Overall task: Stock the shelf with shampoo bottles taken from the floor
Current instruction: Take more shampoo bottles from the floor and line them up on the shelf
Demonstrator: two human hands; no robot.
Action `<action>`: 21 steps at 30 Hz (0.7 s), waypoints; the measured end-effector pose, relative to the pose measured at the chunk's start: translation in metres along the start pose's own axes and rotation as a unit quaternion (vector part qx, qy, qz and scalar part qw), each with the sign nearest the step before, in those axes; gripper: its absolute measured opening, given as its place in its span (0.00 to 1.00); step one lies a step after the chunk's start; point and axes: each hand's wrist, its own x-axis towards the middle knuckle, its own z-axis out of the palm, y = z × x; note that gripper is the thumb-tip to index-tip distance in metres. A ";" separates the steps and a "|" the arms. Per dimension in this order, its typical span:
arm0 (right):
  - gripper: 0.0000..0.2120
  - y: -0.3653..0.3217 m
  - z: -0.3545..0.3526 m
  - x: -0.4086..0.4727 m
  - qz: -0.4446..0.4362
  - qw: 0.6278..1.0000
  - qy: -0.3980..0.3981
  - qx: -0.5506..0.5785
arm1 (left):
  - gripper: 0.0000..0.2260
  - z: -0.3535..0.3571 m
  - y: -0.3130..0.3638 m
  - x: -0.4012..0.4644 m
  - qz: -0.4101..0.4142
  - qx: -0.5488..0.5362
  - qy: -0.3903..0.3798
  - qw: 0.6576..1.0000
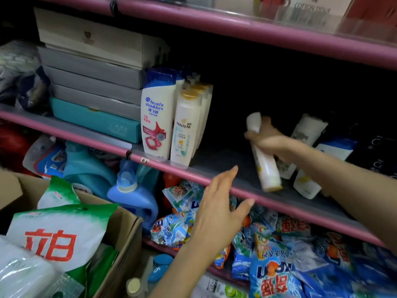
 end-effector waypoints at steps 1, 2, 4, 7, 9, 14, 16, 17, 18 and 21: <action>0.27 -0.008 -0.006 -0.005 0.018 0.993 0.011 0.116 | 0.31 -0.002 0.004 0.001 0.003 -0.045 -0.009 0.999; 0.23 -0.016 -0.012 -0.011 0.058 0.972 -0.003 0.229 | 0.32 -0.005 0.009 0.002 0.002 -0.097 -0.014 0.995; 0.11 -0.029 -0.016 -0.023 0.160 0.905 -0.089 0.385 | 0.29 -0.012 0.016 0.004 0.008 -0.215 -0.008 0.977; 0.10 -0.035 -0.007 -0.042 0.252 0.855 -0.183 0.414 | 0.21 -0.022 0.023 0.007 0.029 -0.325 0.027 0.945; 0.11 -0.035 0.002 -0.051 0.282 0.834 -0.190 0.434 | 0.19 -0.028 0.025 0.010 0.033 -0.344 0.045 0.937; 0.12 -0.029 0.016 -0.055 0.336 0.786 -0.185 0.485 | 0.16 -0.044 0.018 0.014 0.033 -0.281 0.093 0.955; 0.15 -0.028 0.019 -0.054 0.346 0.772 -0.180 0.502 | 0.14 -0.047 0.014 0.015 0.027 -0.268 0.113 0.956; 0.17 -0.027 0.020 -0.054 0.350 0.762 -0.185 0.513 | 0.14 -0.048 0.013 0.014 0.025 -0.264 0.111 0.958; 0.18 -0.027 0.021 -0.053 0.353 0.750 -0.196 0.524 | 0.16 -0.047 0.013 0.014 0.025 -0.253 0.102 0.962; 0.15 -0.033 0.022 -0.057 0.345 0.721 -0.250 0.546 | 0.22 -0.044 0.014 0.015 0.016 -0.165 0.083 0.983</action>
